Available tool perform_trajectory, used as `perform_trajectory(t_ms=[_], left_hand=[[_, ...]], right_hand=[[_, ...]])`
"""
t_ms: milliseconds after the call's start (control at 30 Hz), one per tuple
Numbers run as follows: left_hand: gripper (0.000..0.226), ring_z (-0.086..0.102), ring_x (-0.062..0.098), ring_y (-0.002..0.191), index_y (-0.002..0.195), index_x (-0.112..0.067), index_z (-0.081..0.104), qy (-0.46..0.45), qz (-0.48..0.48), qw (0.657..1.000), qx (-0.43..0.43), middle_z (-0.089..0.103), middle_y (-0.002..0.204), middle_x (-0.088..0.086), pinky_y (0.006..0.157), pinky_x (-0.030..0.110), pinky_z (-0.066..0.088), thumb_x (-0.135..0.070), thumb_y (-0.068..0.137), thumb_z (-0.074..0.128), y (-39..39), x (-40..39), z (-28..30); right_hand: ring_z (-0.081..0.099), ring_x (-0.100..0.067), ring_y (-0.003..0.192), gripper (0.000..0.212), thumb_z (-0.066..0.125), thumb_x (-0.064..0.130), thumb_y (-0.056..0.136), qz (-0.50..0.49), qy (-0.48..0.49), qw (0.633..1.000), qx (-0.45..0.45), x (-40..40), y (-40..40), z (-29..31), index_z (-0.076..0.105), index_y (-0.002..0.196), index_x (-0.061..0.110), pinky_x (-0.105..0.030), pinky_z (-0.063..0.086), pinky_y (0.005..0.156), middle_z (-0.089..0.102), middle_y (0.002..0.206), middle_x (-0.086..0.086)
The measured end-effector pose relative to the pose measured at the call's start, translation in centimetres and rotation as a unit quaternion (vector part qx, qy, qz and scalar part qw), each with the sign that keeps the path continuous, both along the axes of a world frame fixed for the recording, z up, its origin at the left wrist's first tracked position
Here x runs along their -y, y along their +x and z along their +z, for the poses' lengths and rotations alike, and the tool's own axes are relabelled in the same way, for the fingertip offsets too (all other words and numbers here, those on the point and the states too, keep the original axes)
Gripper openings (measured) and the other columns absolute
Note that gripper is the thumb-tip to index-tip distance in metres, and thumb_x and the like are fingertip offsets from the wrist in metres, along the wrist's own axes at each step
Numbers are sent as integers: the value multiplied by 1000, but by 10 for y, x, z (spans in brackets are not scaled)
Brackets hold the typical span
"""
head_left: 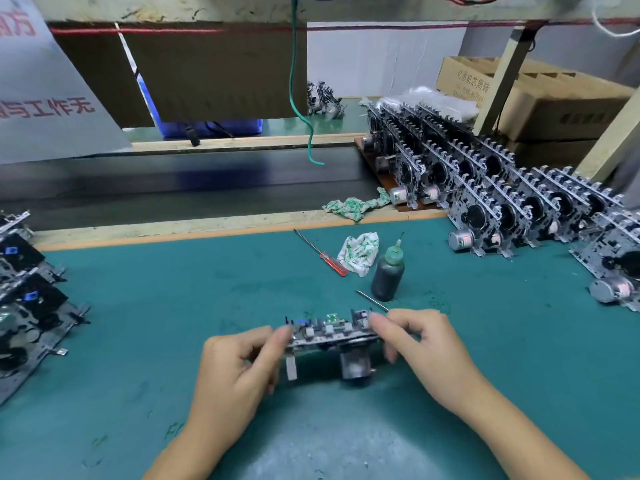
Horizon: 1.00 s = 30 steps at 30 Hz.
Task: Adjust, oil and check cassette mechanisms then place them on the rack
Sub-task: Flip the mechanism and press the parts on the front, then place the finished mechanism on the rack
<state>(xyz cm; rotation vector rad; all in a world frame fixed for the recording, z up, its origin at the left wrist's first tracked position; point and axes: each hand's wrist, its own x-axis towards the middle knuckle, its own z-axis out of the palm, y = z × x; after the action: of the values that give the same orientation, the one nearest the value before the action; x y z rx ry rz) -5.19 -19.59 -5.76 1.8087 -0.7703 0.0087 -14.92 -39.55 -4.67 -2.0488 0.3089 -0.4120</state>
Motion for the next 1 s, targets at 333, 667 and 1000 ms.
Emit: perform_trajectory(t_ms=[333,667,1000], left_hand=[[63,42,10,36,34,-21,39,4,21,991,-129,44,35,4,47,21,38,-67,77,39,14,1,-9],[64,40,7,35,40,-17,42,6,49,996,-72,47,36,8,59,32,43,-63,83,37,14,0,-12],[27,54,10,81,80,-18,61,11,122,975,187,60,84,-14,74,22,44,-44,83,56,13,1,17]], right_hand=[[40,-17,52,63,55,73,59,10,121,984,-133,-4,22,4,36,38,16,-33,34,65,40,43,-1],[36,-17,51,66,53,74,66,20,121,987,-108,-5,20,4,32,39,17,-34,31,63,37,42,-1],[51,0,74,41,64,67,57,14,-32,998,-49,5,14,-10,50,79,35,-19,40,69,55,79,18]])
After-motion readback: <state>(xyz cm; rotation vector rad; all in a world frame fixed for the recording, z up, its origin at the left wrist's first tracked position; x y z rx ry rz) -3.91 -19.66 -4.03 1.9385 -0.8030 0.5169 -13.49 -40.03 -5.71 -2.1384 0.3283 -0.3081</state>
